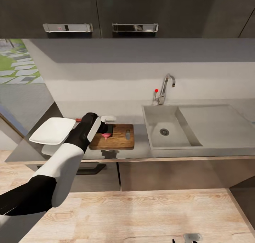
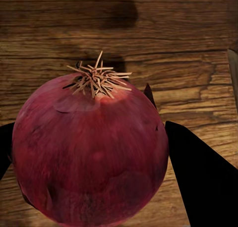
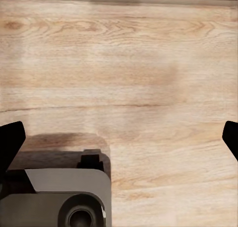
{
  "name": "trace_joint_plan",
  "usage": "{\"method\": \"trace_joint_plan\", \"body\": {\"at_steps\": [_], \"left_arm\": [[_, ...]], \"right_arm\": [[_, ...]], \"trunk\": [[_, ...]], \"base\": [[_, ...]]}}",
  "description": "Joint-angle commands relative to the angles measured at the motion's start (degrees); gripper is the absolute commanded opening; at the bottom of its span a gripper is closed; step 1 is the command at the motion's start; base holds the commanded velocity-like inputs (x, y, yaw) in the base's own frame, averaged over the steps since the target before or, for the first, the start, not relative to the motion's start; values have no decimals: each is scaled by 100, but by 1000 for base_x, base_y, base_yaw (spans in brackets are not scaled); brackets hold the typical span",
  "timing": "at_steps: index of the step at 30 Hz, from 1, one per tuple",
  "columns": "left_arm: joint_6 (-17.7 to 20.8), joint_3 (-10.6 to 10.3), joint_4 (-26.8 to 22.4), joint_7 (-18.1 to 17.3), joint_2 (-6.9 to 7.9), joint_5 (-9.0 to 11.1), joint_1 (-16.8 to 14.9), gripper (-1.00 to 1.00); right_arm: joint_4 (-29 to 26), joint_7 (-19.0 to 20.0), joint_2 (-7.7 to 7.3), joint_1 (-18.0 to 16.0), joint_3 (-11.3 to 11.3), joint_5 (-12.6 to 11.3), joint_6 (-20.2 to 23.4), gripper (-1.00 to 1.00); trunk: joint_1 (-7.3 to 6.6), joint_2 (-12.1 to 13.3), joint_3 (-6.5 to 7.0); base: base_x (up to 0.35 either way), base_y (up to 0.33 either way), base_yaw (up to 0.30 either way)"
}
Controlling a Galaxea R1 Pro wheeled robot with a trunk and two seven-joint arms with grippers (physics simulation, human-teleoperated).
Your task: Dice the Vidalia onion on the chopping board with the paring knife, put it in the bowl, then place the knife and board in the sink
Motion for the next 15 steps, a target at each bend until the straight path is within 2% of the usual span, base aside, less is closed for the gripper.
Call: {"method": "trace_joint_plan", "body": {"at_steps": [1, 11, 12, 15], "left_arm": [[19, -13, -3, 45, 2, 51, -5, -100], [23, -15, -1, 45, 2, 51, -5, -100], [25, -17, -9, 45, 2, 51, -5, 100], [25, -21, 0, 45, 2, 51, -5, 100]], "right_arm": [[9, -22, -1, -4, -33, 60, -21, 100], [9, -29, -3, -6, -33, 60, -17, 100], [9, -29, -3, -6, -33, 60, -17, 100], [9, -35, -3, -5, -33, 60, -17, 100]], "trunk": [[3, -10, -9], [3, -10, -9], [3, -10, -9], [3, -10, -9]], "base": [[0, 0, 0], [0, 0, 0], [0, 0, 0], [23, 0, 0]]}}
